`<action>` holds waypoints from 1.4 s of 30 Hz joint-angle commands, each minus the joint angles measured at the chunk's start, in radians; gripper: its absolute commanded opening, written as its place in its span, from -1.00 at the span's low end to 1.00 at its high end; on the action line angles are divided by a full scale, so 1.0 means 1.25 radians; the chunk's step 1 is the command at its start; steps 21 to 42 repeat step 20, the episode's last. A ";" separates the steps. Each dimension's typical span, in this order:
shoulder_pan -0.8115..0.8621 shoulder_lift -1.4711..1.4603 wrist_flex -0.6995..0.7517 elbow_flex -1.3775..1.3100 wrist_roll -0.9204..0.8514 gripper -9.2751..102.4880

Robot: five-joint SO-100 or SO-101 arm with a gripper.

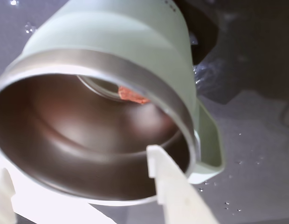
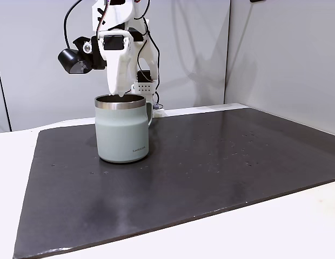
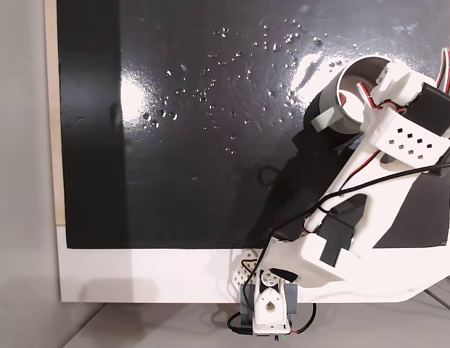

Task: Grasp a cube and put it in the cup.

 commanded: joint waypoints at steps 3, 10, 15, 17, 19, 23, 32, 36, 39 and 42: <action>-0.010 0.049 0.010 -0.037 -0.005 -0.29; -0.048 0.110 0.010 0.016 0.010 -0.30; -0.070 0.157 0.010 0.061 0.028 -0.31; -0.076 0.173 0.010 0.083 0.031 -0.31; -0.081 0.183 0.010 0.098 0.031 -0.31; -0.083 0.185 0.010 0.103 0.031 -0.32; -0.083 0.185 0.010 0.103 0.031 -0.32; -0.083 0.185 0.010 0.103 0.031 -0.32; -0.083 0.185 0.010 0.103 0.031 -0.32; -0.083 0.185 0.010 0.103 0.031 -0.32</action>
